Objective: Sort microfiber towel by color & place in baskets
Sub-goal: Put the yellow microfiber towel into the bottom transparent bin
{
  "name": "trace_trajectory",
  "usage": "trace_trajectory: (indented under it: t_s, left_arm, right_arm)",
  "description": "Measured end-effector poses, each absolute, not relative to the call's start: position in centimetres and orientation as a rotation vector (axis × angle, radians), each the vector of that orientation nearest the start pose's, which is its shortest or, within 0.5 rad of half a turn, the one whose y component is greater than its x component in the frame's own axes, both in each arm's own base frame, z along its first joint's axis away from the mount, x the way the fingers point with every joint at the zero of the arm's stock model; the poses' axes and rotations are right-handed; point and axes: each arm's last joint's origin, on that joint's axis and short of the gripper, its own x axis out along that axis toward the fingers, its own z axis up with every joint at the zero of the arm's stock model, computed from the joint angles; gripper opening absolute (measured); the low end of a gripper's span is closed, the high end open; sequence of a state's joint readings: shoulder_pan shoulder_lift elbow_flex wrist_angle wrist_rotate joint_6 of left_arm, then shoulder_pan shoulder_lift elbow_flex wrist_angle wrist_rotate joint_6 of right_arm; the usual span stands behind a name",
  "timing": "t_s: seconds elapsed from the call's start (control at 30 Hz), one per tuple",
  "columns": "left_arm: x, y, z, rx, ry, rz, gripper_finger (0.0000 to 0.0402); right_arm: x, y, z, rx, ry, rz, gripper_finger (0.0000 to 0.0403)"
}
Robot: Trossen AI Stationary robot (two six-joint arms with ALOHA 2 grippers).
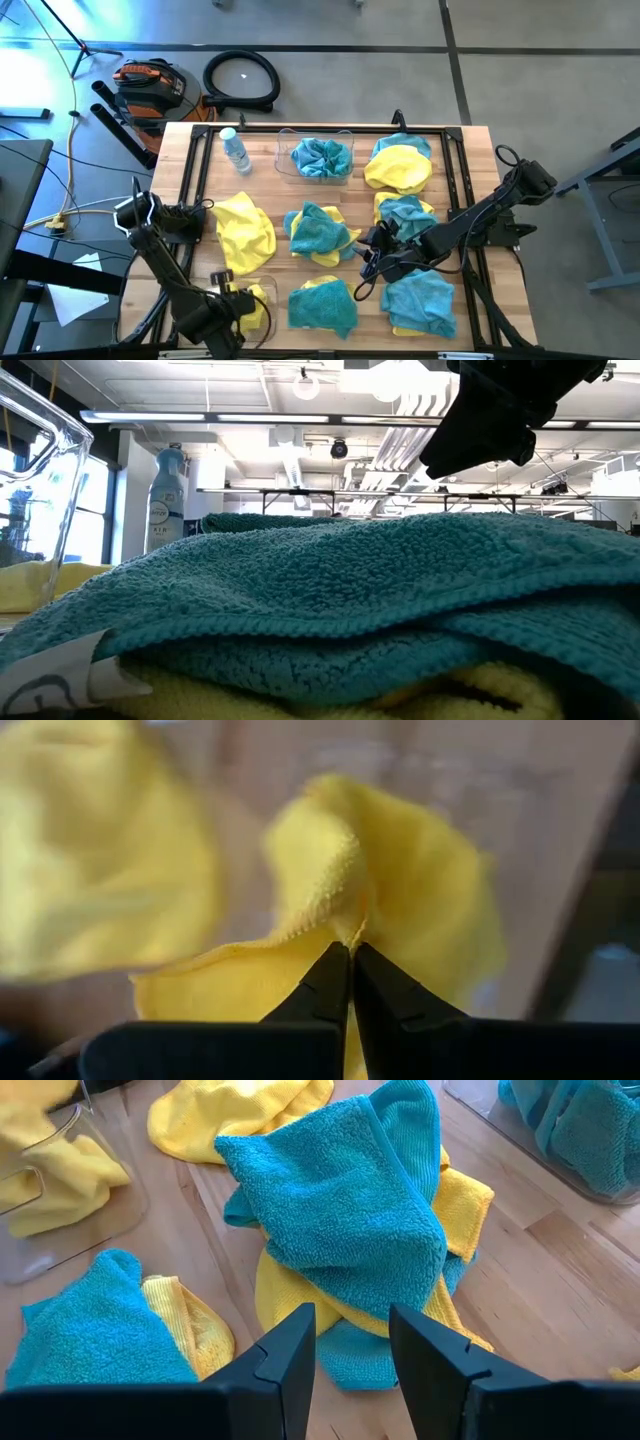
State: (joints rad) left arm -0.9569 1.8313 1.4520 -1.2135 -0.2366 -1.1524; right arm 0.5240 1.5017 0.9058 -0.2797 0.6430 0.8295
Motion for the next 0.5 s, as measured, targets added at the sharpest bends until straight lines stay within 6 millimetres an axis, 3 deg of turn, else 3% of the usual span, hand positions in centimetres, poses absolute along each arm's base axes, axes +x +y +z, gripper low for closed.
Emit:
trace_trajectory:
  t_s: [0.33, 0.5]
  left_arm:
    - [19.4, -26.6, 17.1, -0.173, 1.378, 0.21, 0.0]
    - [19.4, -26.5, 15.6, -0.247, 1.351, 0.2, 0.0]
  right_arm:
    - [26.5, 13.3, 20.9, 0.312, 0.619, -0.395, 0.0126]
    - [26.6, 13.4, 21.0, 0.316, 0.617, -0.394, 0.0126]
